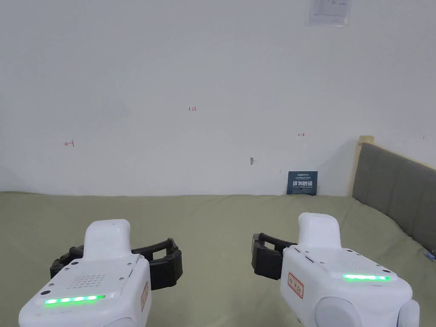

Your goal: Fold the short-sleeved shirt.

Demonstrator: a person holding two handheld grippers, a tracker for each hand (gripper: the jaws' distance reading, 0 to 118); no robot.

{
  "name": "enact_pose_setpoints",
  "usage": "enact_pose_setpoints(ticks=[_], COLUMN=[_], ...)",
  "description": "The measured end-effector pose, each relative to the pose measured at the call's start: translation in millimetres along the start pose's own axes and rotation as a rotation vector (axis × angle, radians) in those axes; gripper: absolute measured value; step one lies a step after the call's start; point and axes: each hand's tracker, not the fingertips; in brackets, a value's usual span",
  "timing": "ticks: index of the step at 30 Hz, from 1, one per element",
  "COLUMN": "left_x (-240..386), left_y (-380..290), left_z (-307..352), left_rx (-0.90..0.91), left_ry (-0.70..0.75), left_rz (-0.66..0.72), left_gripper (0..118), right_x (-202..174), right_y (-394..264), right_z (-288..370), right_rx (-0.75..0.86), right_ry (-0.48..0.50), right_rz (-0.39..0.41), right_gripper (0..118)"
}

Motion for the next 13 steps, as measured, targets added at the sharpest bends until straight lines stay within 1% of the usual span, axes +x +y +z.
enact_pose_setpoints(ticks=[4,6,8,10,13], left_x=[-0.9,-1.3,-1.4,-1.1,-1.4], left_y=[-0.5,-1.1,-1.1,-0.9,-0.3], left_z=[-0.4,-0.5,-0.3,-0.2,0.0], left_rx=[-0.005,-0.005,-0.009,-0.007,-0.007], left_ry=[0.004,0.000,0.000,-0.002,-0.007], left_rz=[0.001,0.003,0.004,0.003,0.009], left_gripper=[118,118,118,118,118], right_x=[1.1,5.3,6.5,6.1,3.1], right_y=[2.2,1.8,2.3,1.8,-1.1], right_z=[-0.7,0.5,-1.6,-2.5,-1.5], right_rx=[-0.014,-0.011,-0.030,-0.036,-0.034], right_ry=[-0.010,0.028,0.017,0.017,-0.011], right_rz=[-0.004,-0.023,-0.048,-0.042,-0.048], right_gripper=[90,90,90,90,90])
